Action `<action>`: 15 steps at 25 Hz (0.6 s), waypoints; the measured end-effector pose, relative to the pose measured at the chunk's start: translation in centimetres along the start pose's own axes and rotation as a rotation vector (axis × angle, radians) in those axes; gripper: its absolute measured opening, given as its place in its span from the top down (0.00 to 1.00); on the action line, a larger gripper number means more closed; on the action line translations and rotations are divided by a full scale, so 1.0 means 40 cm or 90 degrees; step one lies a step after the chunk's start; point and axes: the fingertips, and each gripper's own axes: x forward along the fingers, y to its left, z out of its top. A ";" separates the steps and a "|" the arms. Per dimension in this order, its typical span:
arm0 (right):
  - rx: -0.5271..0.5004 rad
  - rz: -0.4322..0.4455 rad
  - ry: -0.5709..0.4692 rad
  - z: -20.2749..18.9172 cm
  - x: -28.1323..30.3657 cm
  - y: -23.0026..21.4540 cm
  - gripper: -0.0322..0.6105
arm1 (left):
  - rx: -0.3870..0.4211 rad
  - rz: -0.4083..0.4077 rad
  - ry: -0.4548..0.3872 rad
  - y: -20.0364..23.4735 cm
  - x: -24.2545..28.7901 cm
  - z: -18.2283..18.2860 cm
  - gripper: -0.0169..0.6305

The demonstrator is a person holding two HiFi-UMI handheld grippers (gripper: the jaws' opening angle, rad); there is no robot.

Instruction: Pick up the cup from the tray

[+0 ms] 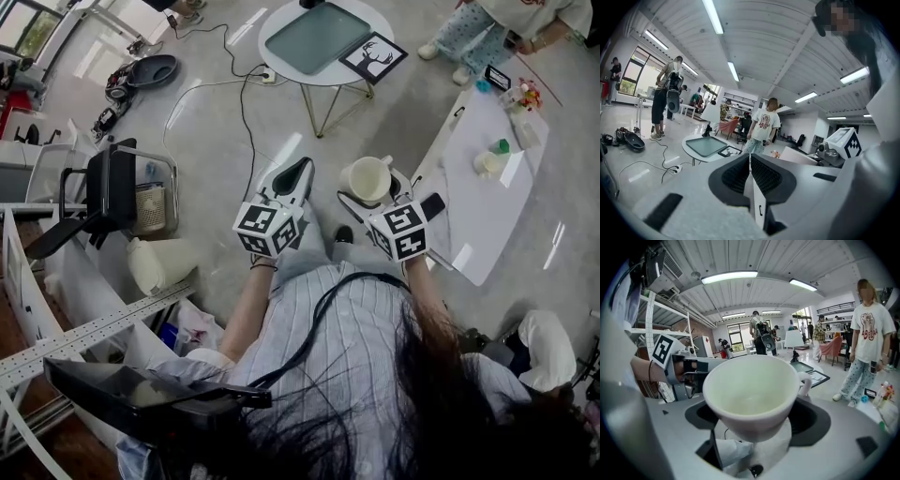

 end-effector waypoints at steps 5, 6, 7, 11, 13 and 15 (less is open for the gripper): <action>-0.004 0.005 0.006 -0.024 -0.033 0.029 0.32 | -0.002 -0.002 0.002 -0.022 -0.016 -0.019 0.95; -0.004 0.007 0.006 -0.025 -0.036 0.033 0.32 | -0.003 -0.002 0.001 -0.024 -0.020 -0.021 0.95; -0.005 0.008 0.006 -0.026 -0.038 0.037 0.32 | -0.003 -0.002 0.000 -0.026 -0.023 -0.022 0.95; -0.009 0.013 0.007 -0.028 -0.042 0.045 0.32 | -0.006 0.000 -0.004 -0.029 -0.032 -0.024 0.95; -0.013 0.015 0.007 -0.025 -0.042 0.050 0.32 | -0.007 -0.001 -0.009 -0.031 -0.037 -0.020 0.95; -0.016 0.018 0.006 -0.021 -0.042 0.054 0.32 | -0.007 -0.001 -0.013 -0.032 -0.041 -0.017 0.95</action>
